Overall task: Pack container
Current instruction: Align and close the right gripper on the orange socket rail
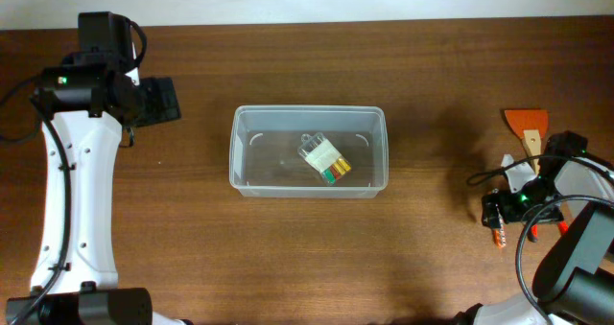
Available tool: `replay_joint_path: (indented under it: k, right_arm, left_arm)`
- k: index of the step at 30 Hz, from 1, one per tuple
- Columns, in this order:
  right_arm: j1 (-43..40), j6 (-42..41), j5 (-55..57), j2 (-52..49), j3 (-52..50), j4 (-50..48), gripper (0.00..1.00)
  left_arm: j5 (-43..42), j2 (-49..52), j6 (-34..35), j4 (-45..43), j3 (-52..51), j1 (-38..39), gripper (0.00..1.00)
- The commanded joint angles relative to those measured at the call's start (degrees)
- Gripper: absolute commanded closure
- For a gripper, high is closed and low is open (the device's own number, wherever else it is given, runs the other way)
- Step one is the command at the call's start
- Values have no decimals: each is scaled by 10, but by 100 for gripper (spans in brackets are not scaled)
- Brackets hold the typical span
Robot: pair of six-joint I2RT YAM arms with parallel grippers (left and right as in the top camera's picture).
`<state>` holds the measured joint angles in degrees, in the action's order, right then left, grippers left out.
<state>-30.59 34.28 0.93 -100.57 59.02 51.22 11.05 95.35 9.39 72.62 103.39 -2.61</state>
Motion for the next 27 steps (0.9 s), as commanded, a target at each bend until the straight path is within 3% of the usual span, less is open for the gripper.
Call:
replay_joint_path:
  k: [1,27]
  right_arm:
    - [2,-7,11,-16,-4,-3,1]
    - [29,-16,18,-41,-4,-33,1]
  left_arm:
    - [8,-5,-3,-1,9,-2,1]
    - [8,-5,-3,-1,9,-2,1]
